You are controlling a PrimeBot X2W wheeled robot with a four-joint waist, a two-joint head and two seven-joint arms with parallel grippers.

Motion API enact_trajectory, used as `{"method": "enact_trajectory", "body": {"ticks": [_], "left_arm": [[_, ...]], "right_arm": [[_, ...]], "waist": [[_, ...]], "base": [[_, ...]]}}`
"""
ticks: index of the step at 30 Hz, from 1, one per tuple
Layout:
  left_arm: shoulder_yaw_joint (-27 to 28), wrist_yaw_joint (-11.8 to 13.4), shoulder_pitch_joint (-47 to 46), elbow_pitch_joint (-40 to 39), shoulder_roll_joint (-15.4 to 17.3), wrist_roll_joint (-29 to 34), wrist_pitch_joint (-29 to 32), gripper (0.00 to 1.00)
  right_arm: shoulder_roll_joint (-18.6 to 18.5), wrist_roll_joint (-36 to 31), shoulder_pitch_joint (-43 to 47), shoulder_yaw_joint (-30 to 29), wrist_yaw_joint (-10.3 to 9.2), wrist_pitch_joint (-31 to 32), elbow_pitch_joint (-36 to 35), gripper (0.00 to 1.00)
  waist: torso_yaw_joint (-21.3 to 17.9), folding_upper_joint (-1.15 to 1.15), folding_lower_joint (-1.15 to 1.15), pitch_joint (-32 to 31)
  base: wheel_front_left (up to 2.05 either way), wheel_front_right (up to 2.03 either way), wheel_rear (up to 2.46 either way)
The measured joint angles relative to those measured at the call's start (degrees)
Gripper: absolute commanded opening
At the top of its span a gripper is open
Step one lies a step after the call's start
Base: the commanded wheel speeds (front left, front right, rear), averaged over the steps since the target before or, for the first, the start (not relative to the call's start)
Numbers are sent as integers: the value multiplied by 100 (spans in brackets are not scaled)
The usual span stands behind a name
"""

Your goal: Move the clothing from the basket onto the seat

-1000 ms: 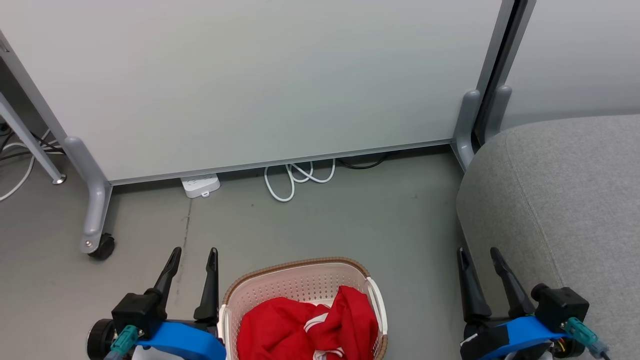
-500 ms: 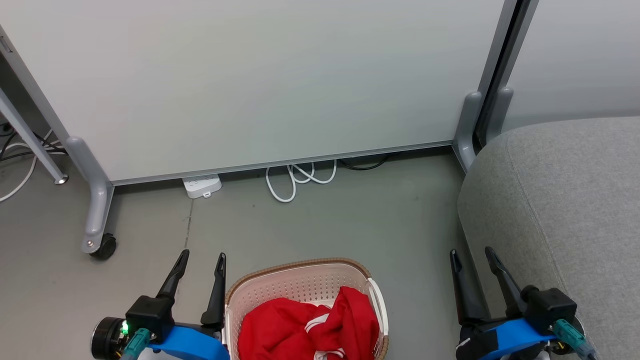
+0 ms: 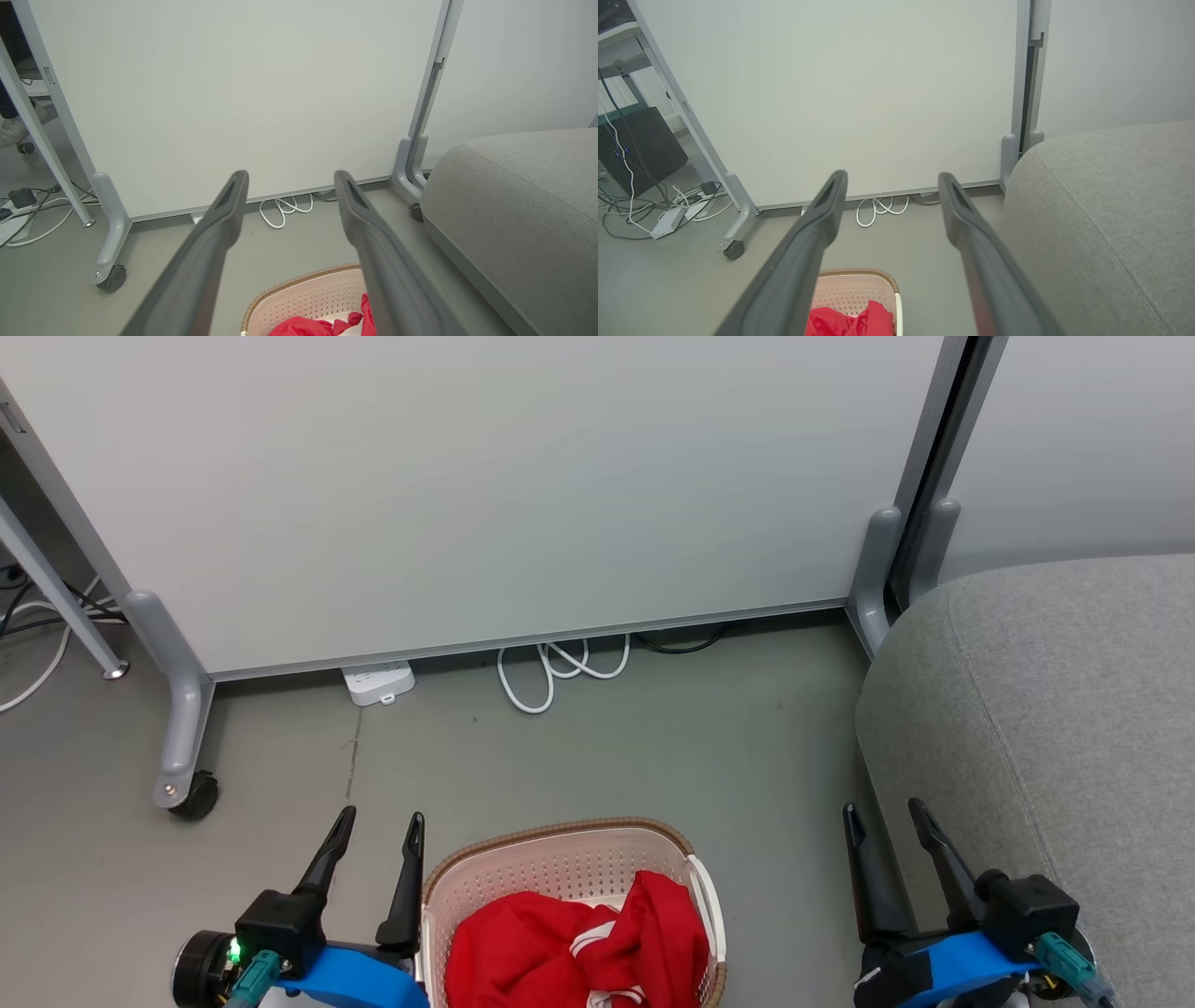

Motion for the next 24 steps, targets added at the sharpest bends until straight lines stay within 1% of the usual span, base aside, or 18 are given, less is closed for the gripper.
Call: {"method": "enact_trajectory", "body": {"ticks": [9, 15, 24], "left_arm": [[0, -4, 0, 2, 1, -2, 0, 100], [-40, -52, -36, 45, 2, 1, -3, 100], [-263, -153, -493, 325, 4, 77, -4, 100]], "right_arm": [[0, 12, 1, 1, 0, 0, 3, 100], [0, 35, -2, 9, 0, 0, 3, 100], [0, 44, -210, 44, 1, 0, -31, 100]], "waist": [[-5, 0, 0, 17], [-30, 0, 0, 72], [-221, 0, 0, 396]], "base": [[0, 0, 0], [0, 0, 0], [0, 0, 0]]}}
